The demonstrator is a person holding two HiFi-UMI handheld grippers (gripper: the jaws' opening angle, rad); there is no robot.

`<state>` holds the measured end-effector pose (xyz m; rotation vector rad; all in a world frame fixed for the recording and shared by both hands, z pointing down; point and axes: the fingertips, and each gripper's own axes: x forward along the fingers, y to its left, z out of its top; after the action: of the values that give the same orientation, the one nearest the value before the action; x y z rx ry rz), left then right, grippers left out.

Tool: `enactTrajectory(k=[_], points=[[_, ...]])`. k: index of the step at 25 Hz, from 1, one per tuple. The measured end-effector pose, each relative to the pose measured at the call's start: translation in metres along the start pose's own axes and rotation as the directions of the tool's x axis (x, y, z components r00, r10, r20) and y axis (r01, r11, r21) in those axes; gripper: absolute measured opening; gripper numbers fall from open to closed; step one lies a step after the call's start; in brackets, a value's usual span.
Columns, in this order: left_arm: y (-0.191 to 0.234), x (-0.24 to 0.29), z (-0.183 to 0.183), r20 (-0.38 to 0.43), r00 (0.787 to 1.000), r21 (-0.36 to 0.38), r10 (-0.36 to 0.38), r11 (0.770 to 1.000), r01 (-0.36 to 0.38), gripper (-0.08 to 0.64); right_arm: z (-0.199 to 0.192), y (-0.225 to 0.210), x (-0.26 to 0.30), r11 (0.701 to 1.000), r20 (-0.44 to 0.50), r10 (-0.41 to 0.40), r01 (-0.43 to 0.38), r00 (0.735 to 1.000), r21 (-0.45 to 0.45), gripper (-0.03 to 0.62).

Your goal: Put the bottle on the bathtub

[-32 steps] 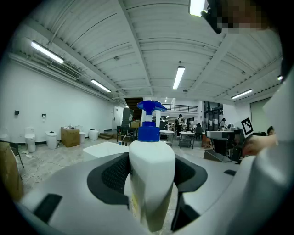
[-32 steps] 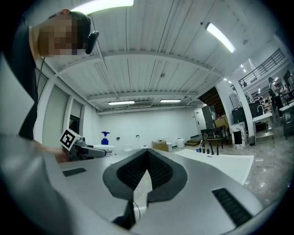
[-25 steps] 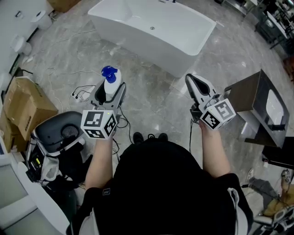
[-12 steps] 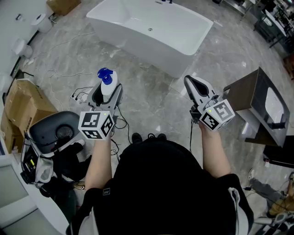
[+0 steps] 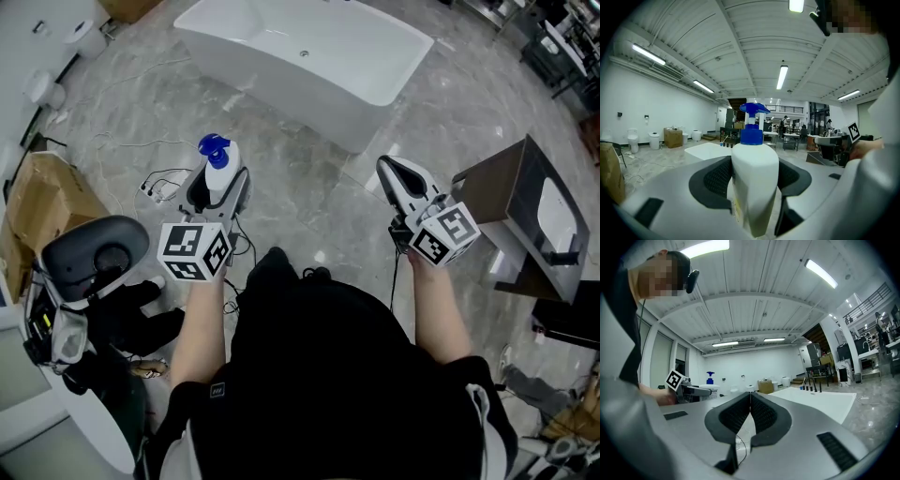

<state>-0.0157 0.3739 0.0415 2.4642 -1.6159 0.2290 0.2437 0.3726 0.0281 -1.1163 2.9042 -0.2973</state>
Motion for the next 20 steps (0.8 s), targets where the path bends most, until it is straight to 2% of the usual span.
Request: enactTrajectory(k=[8,14,20], points=[[0.040,0.040,0.001,0.003,1.000,-0.029,-0.001,1.000,0.001,0.273,0.000,-0.020,0.051,1.000,-0.028,0.019,-0.019,0.999,0.009,0.029],[0.104,0.082,0.011,-0.003,1.000,-0.042,-0.007,0.999,0.007,0.274,0.008,-0.041,0.126,1.000,-0.040,0.012,-0.012,0.999,0.013,0.029],[0.170,0.128,0.016,-0.017,0.999,-0.051,-0.050,0.998,0.049,0.273,0.002,-0.053,0.204,0.999,-0.064,0.001,0.002,0.998,0.037,0.029]])
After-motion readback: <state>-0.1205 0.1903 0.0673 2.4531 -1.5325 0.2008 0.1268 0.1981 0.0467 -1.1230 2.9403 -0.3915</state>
